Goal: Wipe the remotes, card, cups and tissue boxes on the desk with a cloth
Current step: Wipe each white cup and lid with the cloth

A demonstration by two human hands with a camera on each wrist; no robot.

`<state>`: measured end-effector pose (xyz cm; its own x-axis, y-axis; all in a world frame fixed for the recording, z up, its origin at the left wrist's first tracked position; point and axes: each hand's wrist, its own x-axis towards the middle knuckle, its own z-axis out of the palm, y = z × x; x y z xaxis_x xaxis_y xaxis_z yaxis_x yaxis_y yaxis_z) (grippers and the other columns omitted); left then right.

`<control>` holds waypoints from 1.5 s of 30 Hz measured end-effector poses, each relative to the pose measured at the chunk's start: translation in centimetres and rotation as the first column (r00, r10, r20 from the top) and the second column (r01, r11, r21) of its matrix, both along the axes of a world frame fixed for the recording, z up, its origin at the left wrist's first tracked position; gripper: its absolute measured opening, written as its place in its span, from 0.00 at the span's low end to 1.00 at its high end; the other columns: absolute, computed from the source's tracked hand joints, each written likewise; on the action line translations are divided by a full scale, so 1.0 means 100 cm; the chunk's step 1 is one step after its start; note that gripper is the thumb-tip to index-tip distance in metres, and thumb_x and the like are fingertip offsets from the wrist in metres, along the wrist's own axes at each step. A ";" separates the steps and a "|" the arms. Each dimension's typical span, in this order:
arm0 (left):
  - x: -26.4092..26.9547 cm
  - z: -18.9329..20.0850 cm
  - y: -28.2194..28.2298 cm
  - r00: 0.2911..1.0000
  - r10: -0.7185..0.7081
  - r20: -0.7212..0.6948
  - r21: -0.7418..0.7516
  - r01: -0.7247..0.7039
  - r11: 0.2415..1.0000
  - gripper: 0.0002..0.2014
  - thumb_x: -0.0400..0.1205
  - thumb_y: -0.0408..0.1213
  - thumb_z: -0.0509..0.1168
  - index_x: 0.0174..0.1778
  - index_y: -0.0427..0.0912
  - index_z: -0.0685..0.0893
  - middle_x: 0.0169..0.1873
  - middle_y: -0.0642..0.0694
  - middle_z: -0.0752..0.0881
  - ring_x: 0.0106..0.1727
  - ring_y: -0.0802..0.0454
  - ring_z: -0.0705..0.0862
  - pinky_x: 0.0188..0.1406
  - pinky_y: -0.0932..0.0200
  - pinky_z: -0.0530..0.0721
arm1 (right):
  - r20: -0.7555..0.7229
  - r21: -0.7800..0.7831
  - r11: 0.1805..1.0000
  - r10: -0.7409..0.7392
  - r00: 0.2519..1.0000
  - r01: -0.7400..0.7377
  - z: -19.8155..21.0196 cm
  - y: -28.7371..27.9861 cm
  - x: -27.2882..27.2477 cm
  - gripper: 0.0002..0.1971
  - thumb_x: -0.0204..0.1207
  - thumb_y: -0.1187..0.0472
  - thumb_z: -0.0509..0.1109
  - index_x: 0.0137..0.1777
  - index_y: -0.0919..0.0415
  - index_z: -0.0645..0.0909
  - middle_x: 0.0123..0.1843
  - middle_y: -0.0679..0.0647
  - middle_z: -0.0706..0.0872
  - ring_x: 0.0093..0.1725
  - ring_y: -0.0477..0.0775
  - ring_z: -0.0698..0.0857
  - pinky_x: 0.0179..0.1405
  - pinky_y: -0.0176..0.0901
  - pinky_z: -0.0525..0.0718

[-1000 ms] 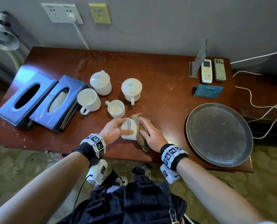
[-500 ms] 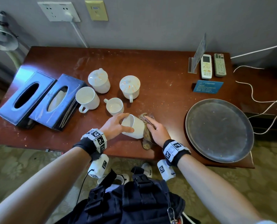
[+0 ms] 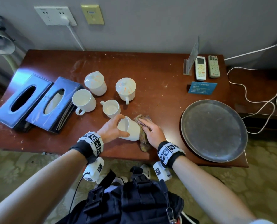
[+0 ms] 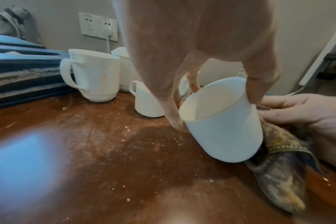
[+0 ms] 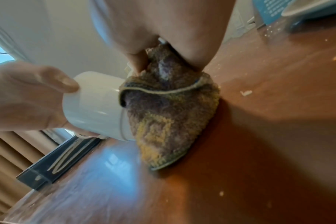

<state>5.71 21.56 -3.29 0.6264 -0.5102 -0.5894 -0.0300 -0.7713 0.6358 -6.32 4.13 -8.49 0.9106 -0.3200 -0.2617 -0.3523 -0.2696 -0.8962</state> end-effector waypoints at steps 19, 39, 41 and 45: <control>0.013 0.039 -0.084 0.895 -0.236 0.379 0.011 0.250 0.968 0.41 0.68 0.52 0.78 0.75 0.54 0.67 0.68 0.45 0.71 0.63 0.42 0.77 0.56 0.47 0.82 | 0.093 -0.079 0.870 -0.480 0.872 0.487 0.076 -0.056 -0.004 0.17 0.81 0.64 0.69 0.68 0.50 0.84 0.73 0.47 0.81 0.74 0.42 0.74 0.75 0.33 0.66; 0.051 0.051 -0.177 0.788 -0.404 0.464 0.171 0.368 0.914 0.43 0.74 0.58 0.73 0.84 0.53 0.62 0.72 0.41 0.69 0.71 0.40 0.70 0.62 0.46 0.79 | -0.054 -0.549 0.805 -0.303 0.951 0.225 0.099 -0.141 0.014 0.19 0.83 0.59 0.67 0.73 0.47 0.80 0.75 0.49 0.80 0.74 0.55 0.77 0.74 0.44 0.70; 0.051 0.048 -0.192 0.791 -0.402 0.461 0.195 0.352 0.915 0.43 0.74 0.57 0.73 0.83 0.53 0.62 0.72 0.40 0.69 0.71 0.40 0.70 0.62 0.46 0.79 | -0.071 -0.555 0.805 -0.295 0.953 0.208 0.094 -0.157 0.013 0.19 0.83 0.59 0.67 0.73 0.47 0.79 0.75 0.50 0.80 0.74 0.56 0.78 0.75 0.46 0.71; 0.051 0.039 -0.226 0.810 -0.378 0.448 0.202 0.320 0.926 0.43 0.75 0.56 0.73 0.84 0.52 0.61 0.74 0.40 0.67 0.73 0.40 0.68 0.63 0.45 0.80 | -0.085 -0.522 0.826 -0.299 0.950 0.214 0.085 -0.189 0.010 0.20 0.83 0.60 0.67 0.74 0.48 0.79 0.75 0.50 0.80 0.74 0.55 0.78 0.76 0.46 0.71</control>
